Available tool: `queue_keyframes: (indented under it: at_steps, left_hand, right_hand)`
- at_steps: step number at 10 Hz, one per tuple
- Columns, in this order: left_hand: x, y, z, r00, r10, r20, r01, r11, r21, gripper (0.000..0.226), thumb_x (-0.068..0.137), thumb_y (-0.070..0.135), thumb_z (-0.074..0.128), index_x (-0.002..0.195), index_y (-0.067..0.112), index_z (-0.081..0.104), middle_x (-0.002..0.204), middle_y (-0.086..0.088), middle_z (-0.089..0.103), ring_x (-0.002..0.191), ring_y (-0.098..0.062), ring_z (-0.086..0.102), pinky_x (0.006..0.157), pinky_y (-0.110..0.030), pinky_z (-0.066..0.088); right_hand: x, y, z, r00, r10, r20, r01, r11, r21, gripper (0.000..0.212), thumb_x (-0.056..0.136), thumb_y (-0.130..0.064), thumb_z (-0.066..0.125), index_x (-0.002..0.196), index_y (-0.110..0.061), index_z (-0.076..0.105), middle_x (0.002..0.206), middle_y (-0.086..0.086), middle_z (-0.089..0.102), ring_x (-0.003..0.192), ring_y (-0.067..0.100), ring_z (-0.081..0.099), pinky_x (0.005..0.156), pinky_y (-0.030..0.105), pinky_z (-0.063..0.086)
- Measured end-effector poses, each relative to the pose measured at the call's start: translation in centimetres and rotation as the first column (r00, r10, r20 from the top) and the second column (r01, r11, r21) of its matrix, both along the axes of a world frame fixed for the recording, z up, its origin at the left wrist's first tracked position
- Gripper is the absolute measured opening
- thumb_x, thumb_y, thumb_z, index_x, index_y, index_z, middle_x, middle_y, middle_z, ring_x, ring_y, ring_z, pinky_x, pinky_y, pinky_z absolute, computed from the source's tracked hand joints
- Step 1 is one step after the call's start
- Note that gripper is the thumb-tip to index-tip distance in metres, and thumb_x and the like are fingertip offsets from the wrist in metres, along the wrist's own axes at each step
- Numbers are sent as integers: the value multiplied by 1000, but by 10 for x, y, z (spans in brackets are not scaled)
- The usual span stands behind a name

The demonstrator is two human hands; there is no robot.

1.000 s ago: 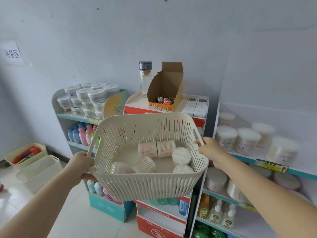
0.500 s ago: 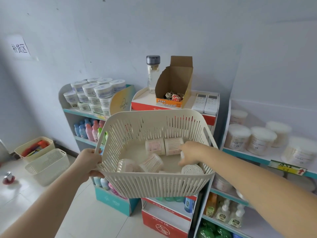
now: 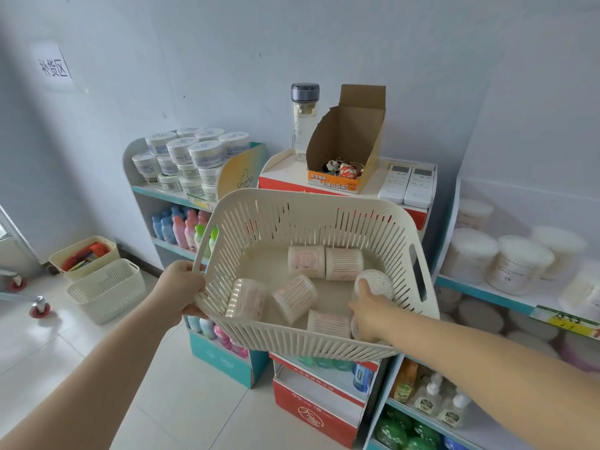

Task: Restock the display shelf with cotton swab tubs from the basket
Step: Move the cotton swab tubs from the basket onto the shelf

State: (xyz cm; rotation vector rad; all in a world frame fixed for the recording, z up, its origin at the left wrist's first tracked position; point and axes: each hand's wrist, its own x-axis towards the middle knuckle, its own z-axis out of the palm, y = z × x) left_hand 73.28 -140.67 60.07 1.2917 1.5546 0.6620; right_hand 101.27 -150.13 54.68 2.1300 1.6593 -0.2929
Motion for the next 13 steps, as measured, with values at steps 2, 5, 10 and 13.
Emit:
queue_keyframes:
  at_steps: [2, 5, 10, 13]
  left_hand:
    - [5, 2, 3, 999, 29, -38, -27, 998, 56, 27, 89, -7, 46, 110, 10, 49, 108, -22, 57, 84, -40, 67, 68, -52, 58]
    - [12, 2, -6, 986, 107, -124, -90, 987, 131, 16, 97, 11, 42, 110, 9, 50, 105, -25, 59, 87, -41, 67, 59, -43, 58]
    - [18, 20, -11, 962, 149, -227, -109, 978, 180, 21, 96, 19, 43, 104, 2, 52, 94, -23, 59, 78, -41, 65, 64, -53, 58]
    - [26, 27, 3, 930, 144, -339, -33, 950, 312, 31, 94, 15, 44, 110, -9, 56, 104, -28, 62, 91, -43, 61, 80, -49, 53]
  right_hand:
    - [6, 2, 7, 995, -29, -92, 31, 999, 26, 64, 76, -34, 67, 133, -18, 43, 138, 11, 15, 99, 29, 48, 88, 39, 50]
    - [25, 5, 49, 924, -22, -381, 86, 985, 152, 77, 67, -42, 70, 138, -23, 45, 136, 2, 48, 120, 22, 47, 94, 34, 47]
    - [48, -4, 95, 698, 167, -696, 415, 698, 583, 72, 74, -33, 71, 139, -23, 44, 139, -1, 47, 126, 18, 44, 99, 37, 44]
    - [47, -11, 100, 759, 224, -611, 390, 594, 703, 74, 70, -34, 74, 137, -22, 46, 136, 0, 51, 122, 19, 46, 99, 40, 45]
